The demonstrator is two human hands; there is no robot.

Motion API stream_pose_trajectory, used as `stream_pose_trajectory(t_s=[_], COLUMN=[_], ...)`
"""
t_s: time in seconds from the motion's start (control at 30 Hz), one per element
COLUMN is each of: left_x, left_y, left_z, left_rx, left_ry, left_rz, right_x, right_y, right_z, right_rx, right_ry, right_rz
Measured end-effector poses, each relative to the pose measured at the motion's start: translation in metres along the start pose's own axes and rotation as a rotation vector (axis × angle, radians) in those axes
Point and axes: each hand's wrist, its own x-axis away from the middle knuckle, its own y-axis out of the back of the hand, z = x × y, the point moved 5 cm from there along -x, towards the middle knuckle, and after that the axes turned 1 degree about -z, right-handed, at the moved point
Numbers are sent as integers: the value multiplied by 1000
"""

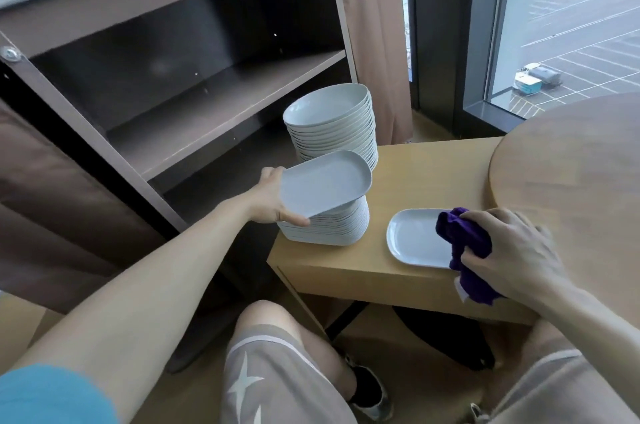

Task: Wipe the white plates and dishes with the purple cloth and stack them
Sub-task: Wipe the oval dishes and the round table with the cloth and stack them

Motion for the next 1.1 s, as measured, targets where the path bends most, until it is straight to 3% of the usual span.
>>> stream_pose_trajectory(t_s=[0.3,0.47,0.73,0.83,0.93,1.03,1.1], left_x=[-21,-23,-12,-4,8,44,64], left_y=[5,5,-17,-22,-21,-33,-74], left_z=[-1,3,5,3,-16,-62,-88], left_rx=[-88,-299,-201,-307,-296,13,127], left_ry=[-31,38,3,14,-38,-356,-489], left_rz=[213,179,93,85,-122,-499,-425], right_x=[2,3,5,5,5,5,5], right_y=[-10,-17,-20,-21,-21,-24,-27], right_z=[-6,-8,-7,-5,-6,-8,-9], right_rx=[48,76,107,103,102,108,108], right_ry=[15,32,31,19,3,-7,-2], right_rz=[25,54,87,93,87,89,66])
